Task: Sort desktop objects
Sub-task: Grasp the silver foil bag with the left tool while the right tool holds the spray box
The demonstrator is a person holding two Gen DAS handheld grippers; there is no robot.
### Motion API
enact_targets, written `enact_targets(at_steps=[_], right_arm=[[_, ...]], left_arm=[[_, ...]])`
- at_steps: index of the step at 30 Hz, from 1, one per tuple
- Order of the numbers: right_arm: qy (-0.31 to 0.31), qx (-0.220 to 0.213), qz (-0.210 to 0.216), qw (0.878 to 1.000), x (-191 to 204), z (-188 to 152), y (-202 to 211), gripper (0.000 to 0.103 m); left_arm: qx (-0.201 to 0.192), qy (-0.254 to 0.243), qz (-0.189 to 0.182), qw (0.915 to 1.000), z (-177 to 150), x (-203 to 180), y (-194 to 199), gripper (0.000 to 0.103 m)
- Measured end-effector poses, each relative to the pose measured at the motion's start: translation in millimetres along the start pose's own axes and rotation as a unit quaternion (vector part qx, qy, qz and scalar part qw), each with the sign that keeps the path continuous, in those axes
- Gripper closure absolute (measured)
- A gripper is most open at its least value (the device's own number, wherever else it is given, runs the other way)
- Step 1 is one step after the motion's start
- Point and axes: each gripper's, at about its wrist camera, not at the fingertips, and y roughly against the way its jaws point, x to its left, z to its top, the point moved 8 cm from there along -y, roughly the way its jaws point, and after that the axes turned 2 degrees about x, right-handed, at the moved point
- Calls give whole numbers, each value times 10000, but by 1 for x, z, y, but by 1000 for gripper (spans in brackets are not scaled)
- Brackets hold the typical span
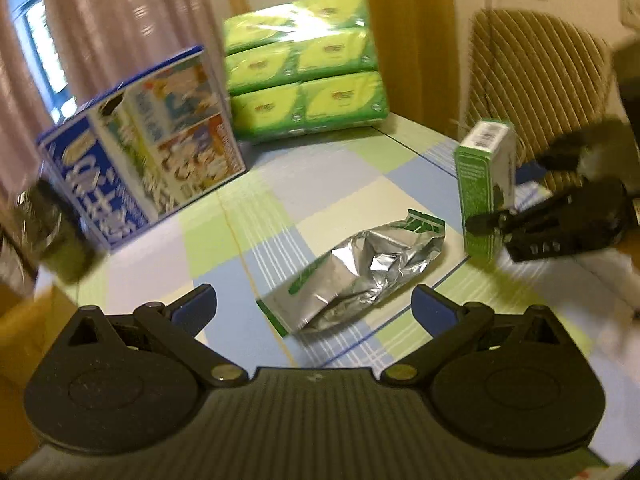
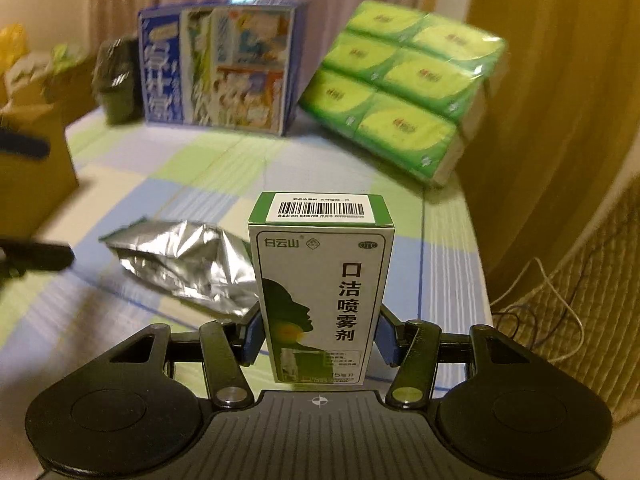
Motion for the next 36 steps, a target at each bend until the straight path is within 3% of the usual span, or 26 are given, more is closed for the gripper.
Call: enact_targets(at_steps=[8,13,17,25,30,36], right_arm=[[-27,576,155,9982,-19,-4,-32,51],[-31,496,197,9986,-22,2,-43,51],[5,477,247,9986,-23,8,-52,51],[439,579,407,9965,-18,10,-60,51],[623,634,378,9953,-21,11,-61,51],[709,690,390,9943,-22,11,-64,51]], left_arm=[[181,-149,-308,9992,16,12,-8,1],[280,-636,-347,9970,19,9,-25,1],[348,-1043,-591,9922,21,2,-45,1],[539,-2045,-1058,9716,16,-21,-87,1],[632,-2606,-1332,9541,8,-42,-109,1],[728,-2960,-1489,9407,4,-54,-128,6]])
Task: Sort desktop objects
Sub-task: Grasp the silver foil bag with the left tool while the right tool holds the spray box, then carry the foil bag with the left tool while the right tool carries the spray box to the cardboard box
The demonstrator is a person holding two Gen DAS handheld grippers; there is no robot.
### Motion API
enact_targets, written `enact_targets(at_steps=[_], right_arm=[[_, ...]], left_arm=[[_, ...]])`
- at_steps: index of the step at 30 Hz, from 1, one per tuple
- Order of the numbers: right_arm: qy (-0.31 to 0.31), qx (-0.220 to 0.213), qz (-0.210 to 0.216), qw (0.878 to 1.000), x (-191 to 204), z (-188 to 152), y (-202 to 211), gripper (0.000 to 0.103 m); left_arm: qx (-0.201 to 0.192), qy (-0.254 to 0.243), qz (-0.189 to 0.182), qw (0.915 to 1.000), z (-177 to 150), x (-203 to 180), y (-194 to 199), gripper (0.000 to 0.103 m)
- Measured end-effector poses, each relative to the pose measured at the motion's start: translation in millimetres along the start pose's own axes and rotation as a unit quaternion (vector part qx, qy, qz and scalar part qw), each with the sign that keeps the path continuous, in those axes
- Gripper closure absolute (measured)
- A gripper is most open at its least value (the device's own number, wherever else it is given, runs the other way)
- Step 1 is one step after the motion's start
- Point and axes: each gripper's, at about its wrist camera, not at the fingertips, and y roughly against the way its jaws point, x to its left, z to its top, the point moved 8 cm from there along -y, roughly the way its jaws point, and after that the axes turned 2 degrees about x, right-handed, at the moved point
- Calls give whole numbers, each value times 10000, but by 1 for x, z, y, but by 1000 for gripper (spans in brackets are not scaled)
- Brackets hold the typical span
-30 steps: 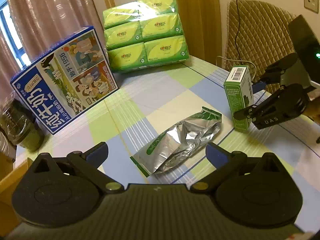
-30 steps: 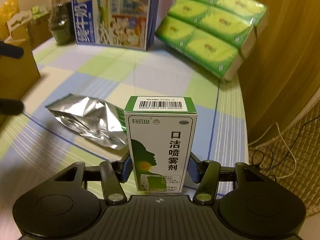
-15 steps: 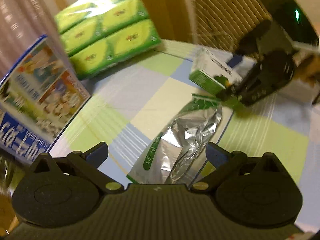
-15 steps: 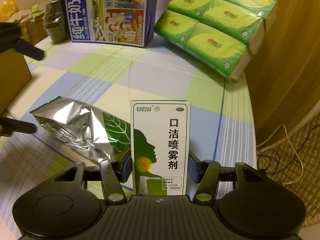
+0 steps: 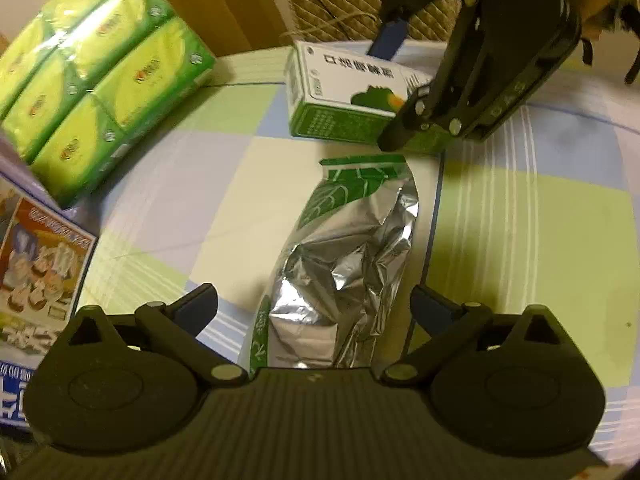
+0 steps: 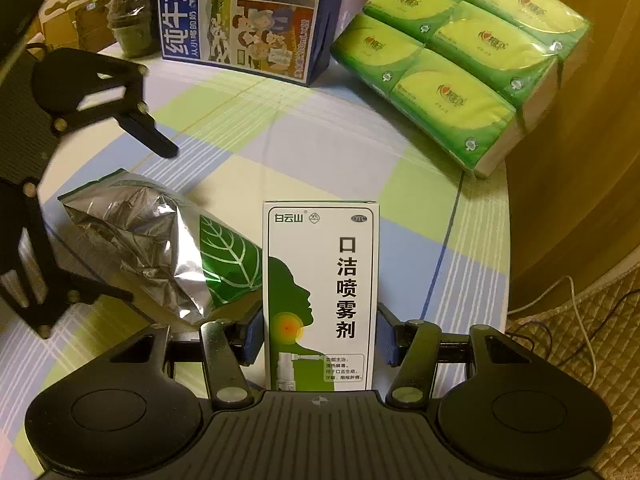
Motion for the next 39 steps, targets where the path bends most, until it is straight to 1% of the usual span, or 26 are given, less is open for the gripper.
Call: enact_targets(at_steps=[1,3,6,7,8,9,10,14,16,18,22,24,26,28,30,32,35,37,39], right_arm=[[29,7,-7,10000,1,0,0,51],[84,22,-11,10000,2,1,-1,51],[81,33,3,10000,2,1,-3,51],[75,39,10,10000,3,0,-3,51],[77,44,10,10000,3,0,-4,51],[72,47,2,10000,3,0,-4,51],[59,50,1,10000,3,0,-4,51],[18,114,29,9999,4,-4,-2,51],[3,167,36,9999,7,-8,0,51],[-66,214,30,9997,9,-12,4,51],[-350,309,160,9988,17,-23,20,51],[-612,343,330,9970,25,-32,33,51],[-684,428,473,9956,41,-44,44,51],[-662,505,469,9954,56,-58,57,51],[-784,590,549,9937,70,-73,68,51],[-907,631,610,9920,83,-84,79,51],[-983,656,687,9906,105,-102,94,51],[-992,699,640,9905,118,-112,103,51],[-990,734,565,9908,128,-122,109,51]], left_arm=[[47,-49,-3,10000,1,-1,-3,7],[146,-99,-46,9998,1,-3,-10,14],[157,-102,-80,9998,4,-3,-15,18],[163,-51,-127,9998,5,-3,-16,20],[166,-6,-180,9997,6,-3,-15,24],[168,20,-233,9996,7,-3,-15,31],[184,59,-272,9994,7,-4,-14,32],[310,184,-236,9991,6,-4,-11,43],[390,337,-278,9983,4,-6,-8,46],[508,557,-328,9966,2,-9,-3,51],[761,865,-397,9926,-5,-29,11,55],[879,1029,-419,9899,-10,-44,19,57],[1001,1328,-499,9848,-17,-61,27,57],[1079,1523,-472,9813,-24,-79,38,57],[1125,1743,-517,9769,-32,-99,51,57],[1136,1980,-578,9719,-42,-117,66,57],[1037,2342,-656,9644,-56,-141,85,57],[955,2440,-713,9624,-63,-154,95,56],[868,2714,-778,9554,-70,-161,102,52]])
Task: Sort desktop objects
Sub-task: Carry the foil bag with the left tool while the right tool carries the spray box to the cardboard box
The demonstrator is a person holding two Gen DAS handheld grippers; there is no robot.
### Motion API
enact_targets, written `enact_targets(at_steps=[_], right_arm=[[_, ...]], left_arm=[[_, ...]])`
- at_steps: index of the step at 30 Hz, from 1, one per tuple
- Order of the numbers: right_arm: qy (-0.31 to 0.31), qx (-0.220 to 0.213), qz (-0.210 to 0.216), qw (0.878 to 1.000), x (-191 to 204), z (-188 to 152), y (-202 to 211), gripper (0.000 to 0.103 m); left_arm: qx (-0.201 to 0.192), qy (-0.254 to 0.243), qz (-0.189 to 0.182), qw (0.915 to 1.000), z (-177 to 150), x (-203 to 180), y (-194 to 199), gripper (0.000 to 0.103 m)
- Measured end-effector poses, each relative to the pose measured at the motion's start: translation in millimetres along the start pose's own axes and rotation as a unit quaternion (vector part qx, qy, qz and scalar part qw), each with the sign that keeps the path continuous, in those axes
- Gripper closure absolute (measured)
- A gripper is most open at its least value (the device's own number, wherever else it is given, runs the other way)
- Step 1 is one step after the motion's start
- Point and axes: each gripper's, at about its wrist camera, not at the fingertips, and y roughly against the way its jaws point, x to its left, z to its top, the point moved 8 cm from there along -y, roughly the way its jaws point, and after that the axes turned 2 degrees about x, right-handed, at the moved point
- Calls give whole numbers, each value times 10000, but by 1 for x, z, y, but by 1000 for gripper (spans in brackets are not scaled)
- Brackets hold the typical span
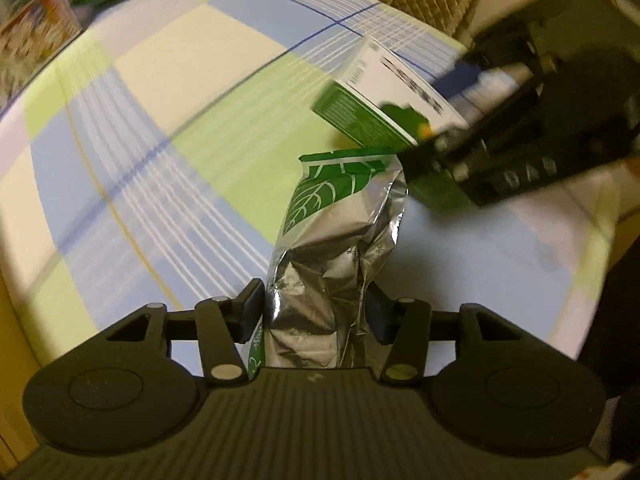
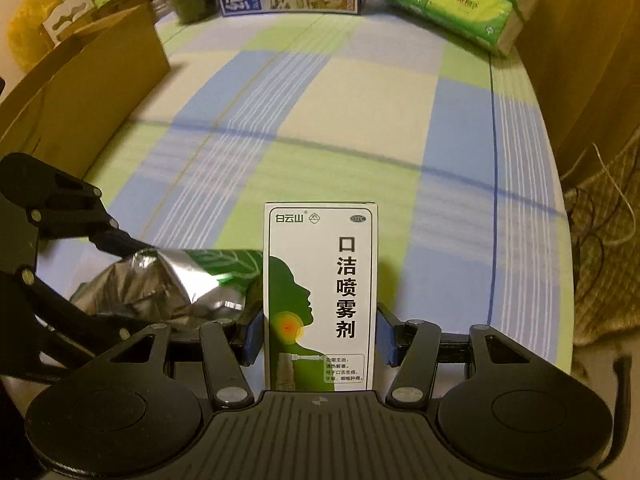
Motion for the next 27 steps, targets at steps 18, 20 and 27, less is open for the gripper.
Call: enact_targets(at_steps=[18,20,27], right_arm=[[-263,10,-207,9994,-6,-23,6,51],[-275,4,-240,9993,-5,-23,5,51],[-348,-67,-252,9991,-1,-27,14,51]], left_arm=[[289,-303,-231,9989,-4,-7,-21,39],[267,-345,-130,9990,-5,-9,-21,44],[128,161,-197,9996,-9,-4,-5,63]])
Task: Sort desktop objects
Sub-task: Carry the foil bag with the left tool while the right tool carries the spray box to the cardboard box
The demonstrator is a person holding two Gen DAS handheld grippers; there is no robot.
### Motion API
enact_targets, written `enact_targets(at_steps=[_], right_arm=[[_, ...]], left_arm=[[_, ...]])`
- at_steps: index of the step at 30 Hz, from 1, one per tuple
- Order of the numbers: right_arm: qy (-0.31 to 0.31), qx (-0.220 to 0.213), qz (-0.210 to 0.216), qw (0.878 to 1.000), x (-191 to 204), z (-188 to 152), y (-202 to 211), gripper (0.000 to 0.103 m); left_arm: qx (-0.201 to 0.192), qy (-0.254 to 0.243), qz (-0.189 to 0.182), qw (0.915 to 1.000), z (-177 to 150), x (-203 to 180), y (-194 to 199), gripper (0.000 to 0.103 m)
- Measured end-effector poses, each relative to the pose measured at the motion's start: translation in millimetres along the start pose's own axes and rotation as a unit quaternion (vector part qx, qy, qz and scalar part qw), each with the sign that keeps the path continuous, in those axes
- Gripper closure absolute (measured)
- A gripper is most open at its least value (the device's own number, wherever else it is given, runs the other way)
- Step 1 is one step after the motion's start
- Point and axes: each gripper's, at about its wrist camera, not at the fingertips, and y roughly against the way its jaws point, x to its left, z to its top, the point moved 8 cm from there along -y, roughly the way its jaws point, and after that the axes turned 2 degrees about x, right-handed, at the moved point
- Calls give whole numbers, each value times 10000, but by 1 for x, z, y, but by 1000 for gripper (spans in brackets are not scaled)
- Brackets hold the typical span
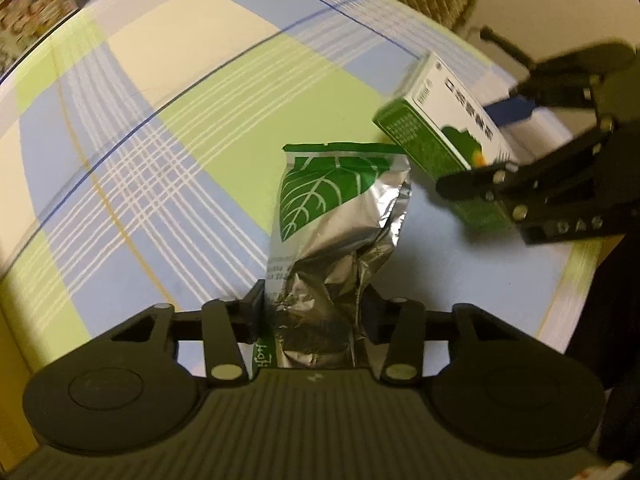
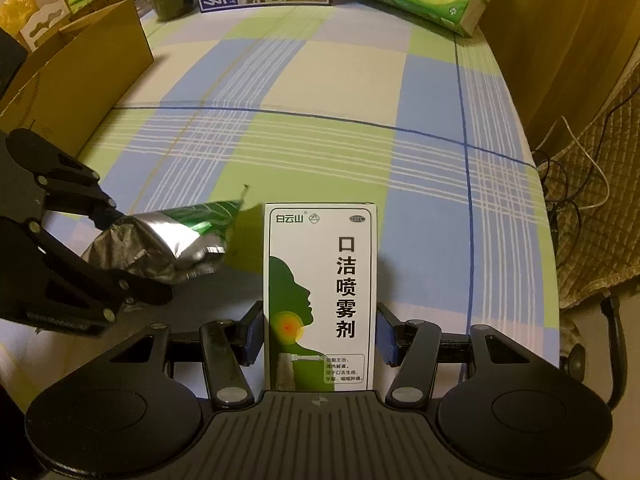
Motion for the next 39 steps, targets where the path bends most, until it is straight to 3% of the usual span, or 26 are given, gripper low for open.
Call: enact_targets(at_steps=[7,22,30,39], right_arm=[[-95,-215,104,9997,18,2,28,51],[131,-842,375,9957,85,19,92,51],[368,-1000,613,9924,135,24,108,51],[776,-1153,1018,9850,216,38,123,51]], left_arm=[[-145,303,-44,9994,-12,1,30,63],[-519,599,443,9959,-44,10,122,63],[-707,791,658,9922,-79,19,163,63],[-798,1162,928,9857,-140,52,215,63]])
